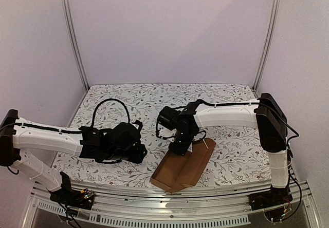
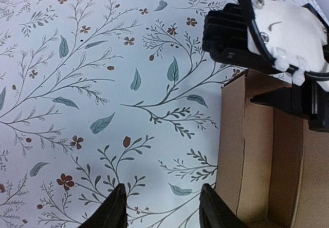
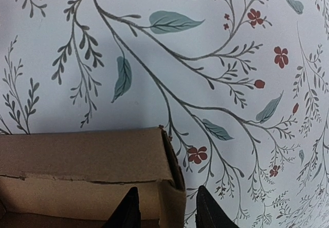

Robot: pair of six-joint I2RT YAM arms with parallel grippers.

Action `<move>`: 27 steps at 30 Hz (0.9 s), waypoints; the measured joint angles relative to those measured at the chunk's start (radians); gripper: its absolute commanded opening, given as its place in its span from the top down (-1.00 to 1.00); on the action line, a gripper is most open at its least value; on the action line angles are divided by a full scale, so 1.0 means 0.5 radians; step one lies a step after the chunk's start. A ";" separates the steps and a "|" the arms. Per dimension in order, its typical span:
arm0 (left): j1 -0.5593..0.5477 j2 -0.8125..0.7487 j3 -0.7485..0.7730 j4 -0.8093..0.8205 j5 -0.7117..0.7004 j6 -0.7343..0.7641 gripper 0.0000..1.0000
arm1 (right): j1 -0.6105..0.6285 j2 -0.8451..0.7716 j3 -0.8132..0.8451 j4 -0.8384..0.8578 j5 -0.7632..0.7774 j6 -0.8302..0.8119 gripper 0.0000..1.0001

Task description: Fold the paper box

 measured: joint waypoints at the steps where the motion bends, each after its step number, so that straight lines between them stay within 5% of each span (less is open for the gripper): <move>1: 0.000 0.000 0.000 0.000 0.000 0.001 0.07 | 0.000 0.000 0.000 -0.011 0.001 -0.002 0.27; 7: 0.001 0.000 -0.006 0.001 0.000 0.001 0.07 | 0.000 0.000 -0.008 -0.050 0.038 -0.001 0.39; 15: 0.001 0.000 -0.028 -0.001 -0.001 0.001 0.07 | 0.004 0.030 -0.031 -0.060 0.074 0.019 0.99; 27: 0.005 0.000 -0.032 0.000 -0.001 0.002 0.07 | 0.053 0.030 -0.054 -0.005 0.128 0.027 1.00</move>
